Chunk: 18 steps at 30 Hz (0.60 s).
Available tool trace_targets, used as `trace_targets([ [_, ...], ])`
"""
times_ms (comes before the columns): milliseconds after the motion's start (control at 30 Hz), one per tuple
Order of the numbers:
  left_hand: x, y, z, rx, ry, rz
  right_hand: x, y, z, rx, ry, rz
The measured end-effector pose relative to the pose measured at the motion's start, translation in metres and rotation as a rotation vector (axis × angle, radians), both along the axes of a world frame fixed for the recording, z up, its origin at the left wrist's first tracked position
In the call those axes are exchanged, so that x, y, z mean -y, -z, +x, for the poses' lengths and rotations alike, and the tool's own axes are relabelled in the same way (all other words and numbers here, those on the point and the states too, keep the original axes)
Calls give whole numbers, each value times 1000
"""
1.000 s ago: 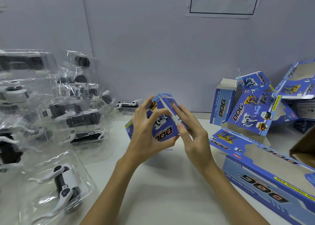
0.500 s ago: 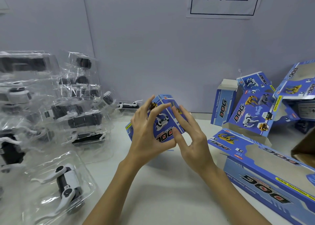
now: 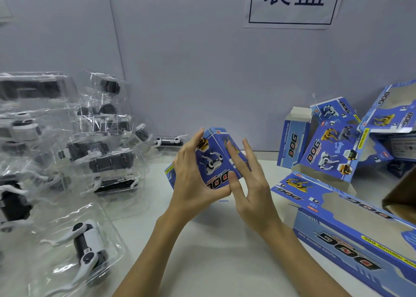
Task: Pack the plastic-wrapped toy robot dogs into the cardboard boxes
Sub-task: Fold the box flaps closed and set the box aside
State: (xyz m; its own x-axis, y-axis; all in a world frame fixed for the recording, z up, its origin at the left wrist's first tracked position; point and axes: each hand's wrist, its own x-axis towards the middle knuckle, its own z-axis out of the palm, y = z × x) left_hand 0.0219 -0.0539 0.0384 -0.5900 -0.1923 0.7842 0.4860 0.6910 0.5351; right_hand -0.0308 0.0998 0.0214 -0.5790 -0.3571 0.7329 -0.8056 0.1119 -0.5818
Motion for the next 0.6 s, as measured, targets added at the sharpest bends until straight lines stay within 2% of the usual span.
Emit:
trace_targets([
  [200, -14, 1, -2, -32, 36, -127, -6, -4, -3, 95, -4, -20],
  [600, -17, 4, -3, -94, -10, -143, -6, -4, -7, -8, 23, 61],
])
